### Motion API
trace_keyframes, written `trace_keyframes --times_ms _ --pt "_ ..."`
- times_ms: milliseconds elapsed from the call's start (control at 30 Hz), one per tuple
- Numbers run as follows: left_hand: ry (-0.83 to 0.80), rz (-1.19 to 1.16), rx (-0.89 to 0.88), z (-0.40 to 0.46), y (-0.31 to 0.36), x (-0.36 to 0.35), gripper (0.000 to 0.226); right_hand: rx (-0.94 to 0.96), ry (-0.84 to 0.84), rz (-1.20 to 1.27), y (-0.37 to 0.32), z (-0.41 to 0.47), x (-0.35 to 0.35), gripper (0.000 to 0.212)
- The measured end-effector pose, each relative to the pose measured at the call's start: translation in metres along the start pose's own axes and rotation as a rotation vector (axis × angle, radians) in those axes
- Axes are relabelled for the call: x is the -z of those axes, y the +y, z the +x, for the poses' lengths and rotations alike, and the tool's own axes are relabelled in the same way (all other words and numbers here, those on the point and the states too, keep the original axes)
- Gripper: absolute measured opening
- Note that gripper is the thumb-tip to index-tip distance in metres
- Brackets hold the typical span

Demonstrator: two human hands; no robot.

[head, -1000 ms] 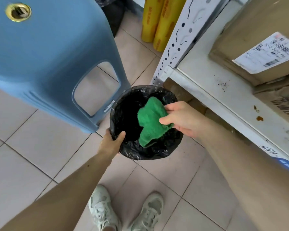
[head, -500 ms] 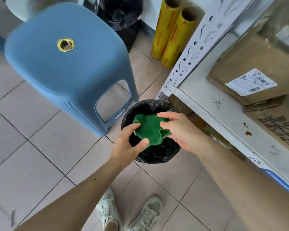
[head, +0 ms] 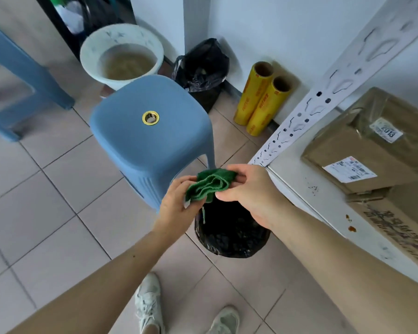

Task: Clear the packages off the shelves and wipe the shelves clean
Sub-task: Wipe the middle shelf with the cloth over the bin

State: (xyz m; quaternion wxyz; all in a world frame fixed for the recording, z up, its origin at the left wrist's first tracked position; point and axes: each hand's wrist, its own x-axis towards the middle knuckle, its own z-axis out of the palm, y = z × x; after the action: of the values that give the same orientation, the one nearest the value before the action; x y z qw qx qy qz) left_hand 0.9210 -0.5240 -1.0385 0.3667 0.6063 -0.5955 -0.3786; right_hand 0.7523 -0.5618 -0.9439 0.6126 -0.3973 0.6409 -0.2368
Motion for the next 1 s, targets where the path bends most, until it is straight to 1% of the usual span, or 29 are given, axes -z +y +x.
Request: trace_keyframes --times_ms 33,67,100,133,200,267,333,367,433,467,533,600,667,733,800,900,1000 --pt "-0.049 -0.036 0.032 0.004 0.000 0.014 0.018 0.033 0.016 -0.038 -0.006 0.004 -0.003 0.057" --pt "-0.098 -0.086 0.076 0.008 0.000 0.029 0.014 0.061 0.028 -0.069 -0.012 0.008 -0.006 0.044" --pt "-0.132 -0.153 0.138 0.013 0.001 0.043 0.016 0.074 0.031 -0.081 -0.018 0.012 -0.011 0.029" --pt "-0.164 -0.224 0.213 0.019 0.001 0.057 0.020 0.082 0.030 -0.110 -0.025 0.015 -0.017 0.018" --pt "-0.210 -0.325 0.328 0.034 0.002 0.081 0.016 0.073 0.044 -0.227 -0.037 0.027 -0.030 0.023" --pt "-0.236 -0.291 0.359 0.054 0.003 0.105 0.016 0.053 0.057 -0.317 -0.047 0.043 -0.048 0.033" --pt "-0.200 -0.211 0.372 0.084 -0.005 0.127 0.013 0.016 0.113 -0.292 -0.055 0.069 -0.072 0.038" --pt "-0.162 -0.169 0.382 0.100 -0.011 0.134 0.015 -0.022 0.147 -0.232 -0.058 0.085 -0.082 0.037" --pt "-0.084 -0.057 0.391 0.130 -0.026 0.145 0.028 -0.078 0.219 -0.095 -0.059 0.114 -0.103 0.032" --pt "-0.057 0.036 0.366 0.139 -0.033 0.147 0.037 -0.068 0.252 -0.114 -0.056 0.126 -0.110 0.031" --pt "-0.047 0.289 0.252 0.149 -0.044 0.147 0.050 0.037 0.286 -0.392 -0.044 0.140 -0.121 0.041" --pt "-0.136 0.513 0.128 0.147 -0.052 0.140 0.059 0.204 0.265 -0.733 -0.031 0.139 -0.128 0.053" --pt "-0.326 0.743 0.036 0.142 -0.062 0.131 0.068 0.342 0.156 -1.021 -0.019 0.139 -0.133 0.067" --pt "-0.507 0.962 -0.011 0.141 -0.075 0.125 0.076 0.344 0.040 -1.232 -0.005 0.144 -0.135 0.071" --pt "-0.620 1.059 0.008 0.142 -0.083 0.125 0.079 0.302 -0.017 -1.316 0.005 0.149 -0.132 0.070" --pt "-0.680 1.086 0.031 0.145 -0.084 0.127 0.079 0.274 -0.036 -1.348 0.006 0.150 -0.131 0.071" --pt "-0.741 1.120 0.066 0.149 -0.074 0.130 0.077 0.240 -0.090 -1.354 -0.008 0.148 -0.128 0.071"
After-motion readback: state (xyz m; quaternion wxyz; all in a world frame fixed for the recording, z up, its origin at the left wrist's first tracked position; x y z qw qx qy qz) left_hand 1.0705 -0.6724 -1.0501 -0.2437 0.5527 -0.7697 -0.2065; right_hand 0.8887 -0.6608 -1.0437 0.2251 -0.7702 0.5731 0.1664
